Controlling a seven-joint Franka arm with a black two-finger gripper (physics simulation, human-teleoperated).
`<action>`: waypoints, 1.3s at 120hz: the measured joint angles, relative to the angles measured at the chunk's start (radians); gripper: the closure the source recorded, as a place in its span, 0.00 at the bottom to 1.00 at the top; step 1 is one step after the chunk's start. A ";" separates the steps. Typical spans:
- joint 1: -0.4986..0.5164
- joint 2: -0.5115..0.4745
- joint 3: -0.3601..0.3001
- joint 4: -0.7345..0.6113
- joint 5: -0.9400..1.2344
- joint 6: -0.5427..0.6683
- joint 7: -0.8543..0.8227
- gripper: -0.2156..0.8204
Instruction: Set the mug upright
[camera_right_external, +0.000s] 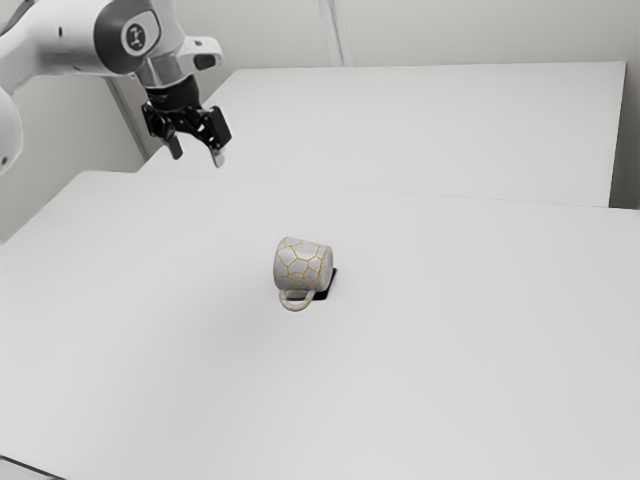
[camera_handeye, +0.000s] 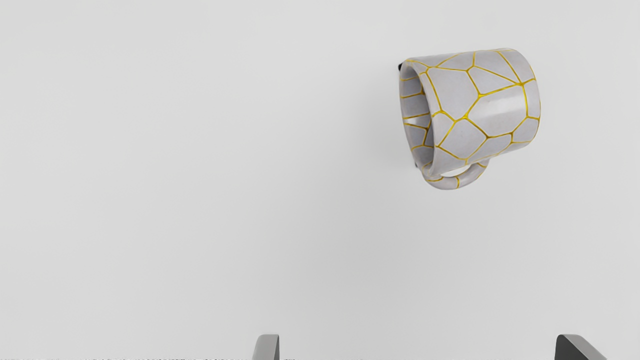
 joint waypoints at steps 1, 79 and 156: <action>0.000 -0.002 0.000 -0.003 -0.002 0.000 0.001 0.21; -0.130 0.175 0.287 -0.274 -0.821 0.127 0.173 0.21; -0.113 0.356 0.312 -0.275 -1.073 0.263 0.407 0.21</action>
